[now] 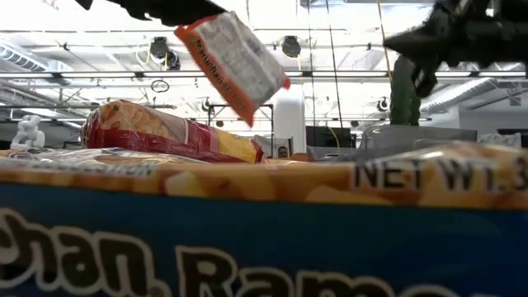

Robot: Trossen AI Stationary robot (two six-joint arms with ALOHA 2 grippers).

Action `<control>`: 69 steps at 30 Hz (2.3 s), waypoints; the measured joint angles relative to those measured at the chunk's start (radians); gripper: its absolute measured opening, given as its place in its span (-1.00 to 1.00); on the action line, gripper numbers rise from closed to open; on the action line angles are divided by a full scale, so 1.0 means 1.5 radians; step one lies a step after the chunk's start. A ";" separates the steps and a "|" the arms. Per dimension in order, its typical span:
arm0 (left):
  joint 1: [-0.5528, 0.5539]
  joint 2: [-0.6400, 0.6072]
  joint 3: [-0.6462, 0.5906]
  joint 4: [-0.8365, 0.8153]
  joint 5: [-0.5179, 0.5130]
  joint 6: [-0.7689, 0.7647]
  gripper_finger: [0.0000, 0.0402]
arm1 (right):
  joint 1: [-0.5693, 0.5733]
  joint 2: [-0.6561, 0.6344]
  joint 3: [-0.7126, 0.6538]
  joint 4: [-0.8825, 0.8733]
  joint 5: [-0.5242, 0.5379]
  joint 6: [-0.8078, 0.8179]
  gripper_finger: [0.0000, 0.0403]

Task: Sort Maruchan noodles
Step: Put the right orange noodle pack into the black bin

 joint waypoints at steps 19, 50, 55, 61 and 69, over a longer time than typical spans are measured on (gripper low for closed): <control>-0.050 -0.010 0.000 0.069 -0.006 -0.006 -1.00 | 0.049 0.290 0.284 -0.182 0.006 -0.102 -0.98; -0.113 0.083 0.000 0.149 0.029 0.005 -1.00 | 0.089 0.617 0.515 -0.149 -0.089 -0.265 0.50; -0.121 0.082 0.000 0.150 0.029 0.003 -1.00 | 0.079 0.659 0.541 -0.152 -0.182 -0.271 0.48; -0.130 0.082 0.000 0.153 0.029 0.004 -1.00 | 0.072 0.658 0.542 -0.173 -0.231 -0.258 0.31; -0.130 0.082 0.000 0.153 0.029 0.004 -1.00 | 0.071 0.659 0.542 -0.190 -0.227 -0.279 -0.18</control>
